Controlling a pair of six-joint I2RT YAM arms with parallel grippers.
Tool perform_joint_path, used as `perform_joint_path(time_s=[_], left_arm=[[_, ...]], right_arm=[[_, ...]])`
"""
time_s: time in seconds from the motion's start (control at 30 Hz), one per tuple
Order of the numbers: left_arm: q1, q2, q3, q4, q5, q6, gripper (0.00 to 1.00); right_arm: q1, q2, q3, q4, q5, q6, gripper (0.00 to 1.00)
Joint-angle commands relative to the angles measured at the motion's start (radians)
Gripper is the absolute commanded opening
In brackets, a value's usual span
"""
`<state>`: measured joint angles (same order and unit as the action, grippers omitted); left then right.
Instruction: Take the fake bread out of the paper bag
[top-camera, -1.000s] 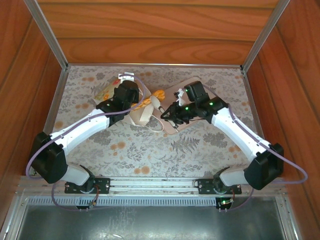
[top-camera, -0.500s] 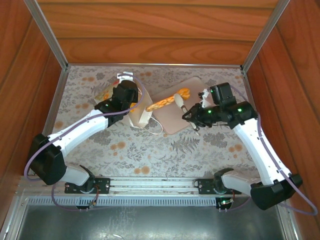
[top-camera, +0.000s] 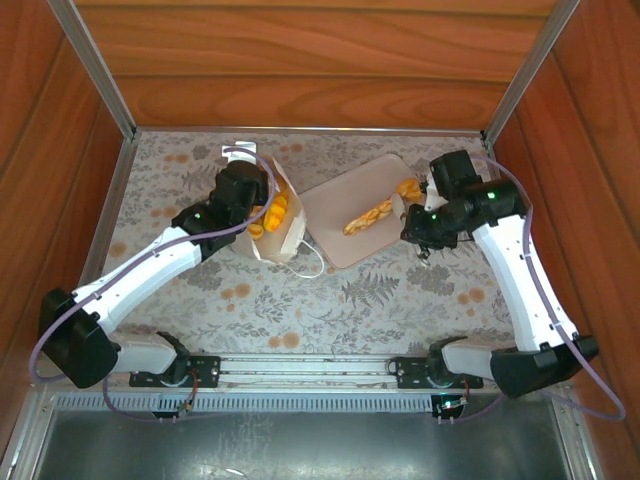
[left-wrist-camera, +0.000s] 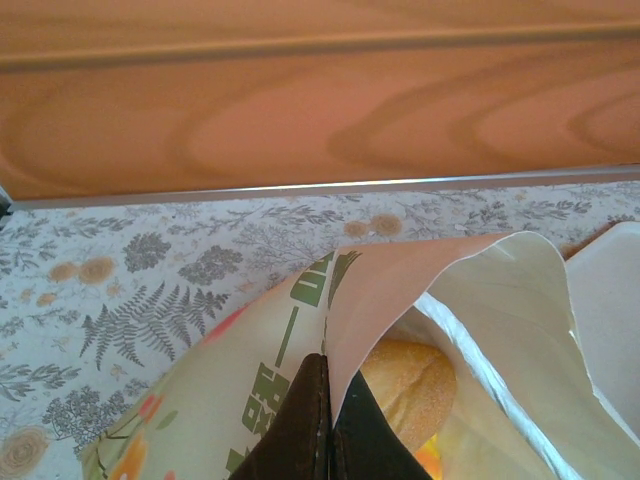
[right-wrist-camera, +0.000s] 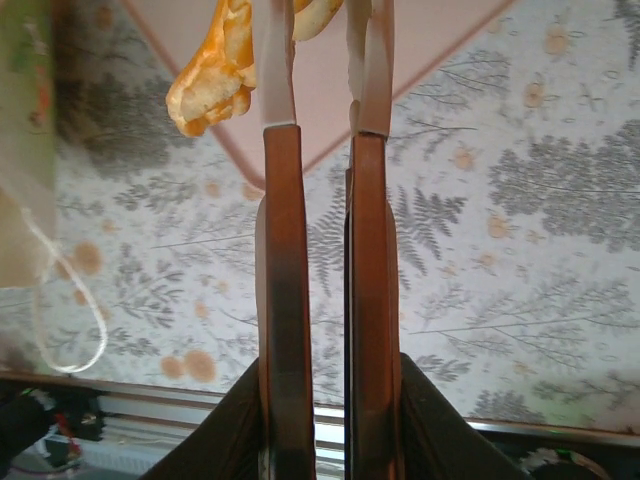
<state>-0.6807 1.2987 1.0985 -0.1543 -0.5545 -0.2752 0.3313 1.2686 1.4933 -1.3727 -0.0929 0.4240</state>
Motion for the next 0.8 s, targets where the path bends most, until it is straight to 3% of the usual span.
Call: perform_joint_path(time_s=[0.0, 0.23, 0.77], left_arm=[[0.008, -0.039, 0.018, 0.025, 0.010, 0.017, 0.00], [0.009, -0.043, 0.016, 0.020, 0.016, 0.021, 0.00], [0.008, -0.041, 0.008, 0.034, 0.033, 0.021, 0.00]], right_arm=[[-0.020, 0.025, 0.030, -0.036, 0.058, -0.055, 0.27], [-0.046, 0.083, 0.011, -0.015, 0.023, -0.072, 0.32], [-0.256, 0.308, -0.045, 0.212, -0.267, -0.070, 0.33]])
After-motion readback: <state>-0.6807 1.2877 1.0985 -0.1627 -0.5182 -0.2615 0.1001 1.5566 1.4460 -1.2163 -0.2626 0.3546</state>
